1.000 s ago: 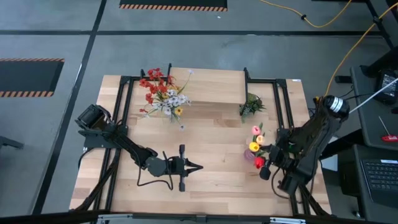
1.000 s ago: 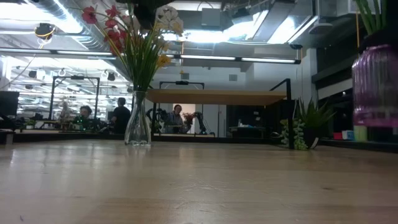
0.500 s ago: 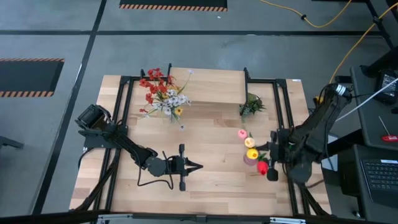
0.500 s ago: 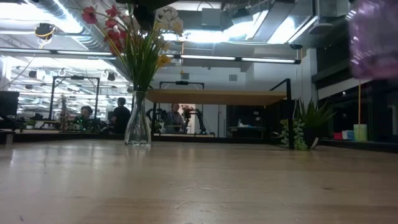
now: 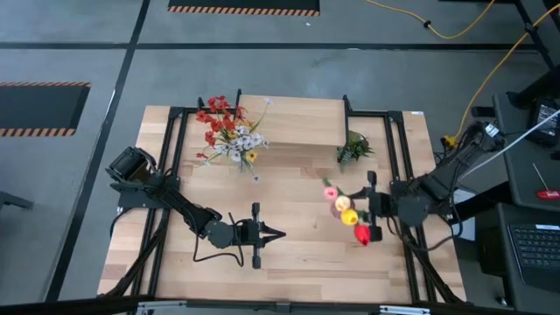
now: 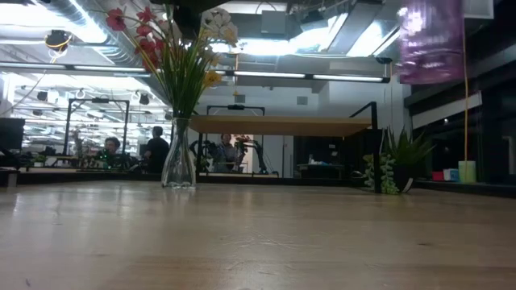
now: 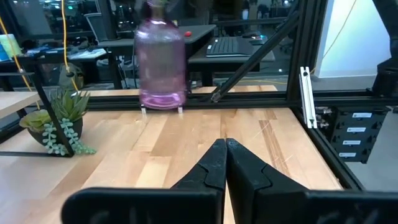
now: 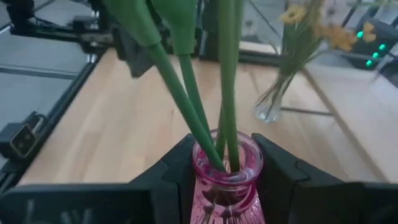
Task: Pick and place flowers into a vace then onto a shelf
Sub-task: Put the purple vase with flowers on the shelf
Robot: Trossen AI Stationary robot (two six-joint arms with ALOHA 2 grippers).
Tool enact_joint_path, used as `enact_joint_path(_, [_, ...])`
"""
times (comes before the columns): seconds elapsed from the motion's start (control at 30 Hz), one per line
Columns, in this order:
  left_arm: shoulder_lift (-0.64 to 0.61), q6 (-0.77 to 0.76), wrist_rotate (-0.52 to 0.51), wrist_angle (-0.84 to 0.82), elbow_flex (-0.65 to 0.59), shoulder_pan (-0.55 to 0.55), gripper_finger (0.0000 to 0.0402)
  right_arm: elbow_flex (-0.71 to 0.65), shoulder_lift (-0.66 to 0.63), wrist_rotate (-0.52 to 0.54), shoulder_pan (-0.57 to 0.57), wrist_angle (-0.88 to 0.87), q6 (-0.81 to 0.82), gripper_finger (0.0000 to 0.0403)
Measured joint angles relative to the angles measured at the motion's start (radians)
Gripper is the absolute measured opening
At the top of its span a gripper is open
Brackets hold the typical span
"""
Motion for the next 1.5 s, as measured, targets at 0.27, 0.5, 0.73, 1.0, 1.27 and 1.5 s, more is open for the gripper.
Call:
enact_joint_path(0.27, [0.000,0.001,0.001,-0.012,0.000,0.000,0.0002,-0.084,-0.024,-0.265,-0.219,0.255,-0.255,0.0121])
enact_joint_path(0.5, [0.000,0.020,-0.010,-0.011,0.000,0.000,0.0001,-0.129,-0.120,-0.502,-0.442,0.351,-0.373,0.0121])
enact_joint_path(0.73, [0.000,-0.002,-0.110,-0.011,0.000,0.027,0.0002,-0.117,-0.146,-0.672,-0.676,0.318,-0.402,0.0121])
enact_joint_path(1.0, [0.000,-0.008,-0.077,-0.012,0.000,0.050,0.0005,-0.062,-0.103,-0.875,-0.888,0.312,-0.433,0.0121])
enact_joint_path(1.27, [0.000,-0.008,-0.076,-0.014,0.000,0.052,0.0001,0.013,-0.015,-1.050,-1.079,0.296,-0.439,0.0121])
enact_joint_path(1.5, [0.000,-0.008,-0.076,-0.014,0.000,0.052,0.0005,0.140,0.103,-1.114,-1.199,0.262,-0.489,0.0121])
